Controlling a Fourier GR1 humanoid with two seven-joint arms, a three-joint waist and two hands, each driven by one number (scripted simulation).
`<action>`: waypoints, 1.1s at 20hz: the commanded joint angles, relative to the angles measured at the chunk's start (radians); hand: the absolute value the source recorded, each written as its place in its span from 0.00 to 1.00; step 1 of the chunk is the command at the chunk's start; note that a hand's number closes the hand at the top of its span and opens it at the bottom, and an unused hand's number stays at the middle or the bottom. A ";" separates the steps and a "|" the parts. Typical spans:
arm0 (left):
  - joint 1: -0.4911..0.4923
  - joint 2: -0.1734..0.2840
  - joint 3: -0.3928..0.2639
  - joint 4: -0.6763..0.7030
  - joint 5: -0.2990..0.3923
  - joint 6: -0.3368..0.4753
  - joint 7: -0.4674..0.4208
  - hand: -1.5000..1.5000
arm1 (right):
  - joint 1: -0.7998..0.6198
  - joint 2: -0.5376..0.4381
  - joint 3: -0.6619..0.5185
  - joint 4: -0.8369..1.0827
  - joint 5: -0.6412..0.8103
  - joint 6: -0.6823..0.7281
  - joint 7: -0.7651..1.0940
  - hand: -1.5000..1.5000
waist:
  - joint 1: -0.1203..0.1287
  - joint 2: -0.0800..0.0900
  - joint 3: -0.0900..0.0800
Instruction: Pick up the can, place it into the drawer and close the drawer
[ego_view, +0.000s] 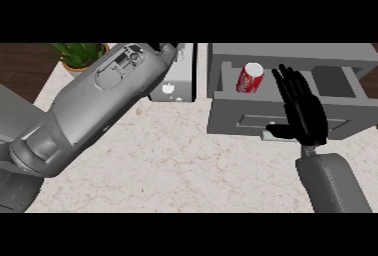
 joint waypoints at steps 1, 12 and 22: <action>0.041 0.066 0.004 -0.084 -0.013 -0.031 0.020 0.00 | -0.086 0.030 -0.026 0.211 0.029 -0.052 0.014 0.00 | 0.012 0.023 0.019; 0.135 0.163 -0.003 -0.245 -0.042 -0.024 0.133 0.00 | -0.330 0.045 -0.119 0.536 0.083 -0.276 -0.005 0.00 | 0.018 0.028 0.020; 0.343 0.260 0.013 -0.425 -0.055 -0.069 0.087 0.00 | -0.565 -0.003 -0.209 0.839 0.113 -0.425 0.004 0.00 | 0.047 0.041 0.020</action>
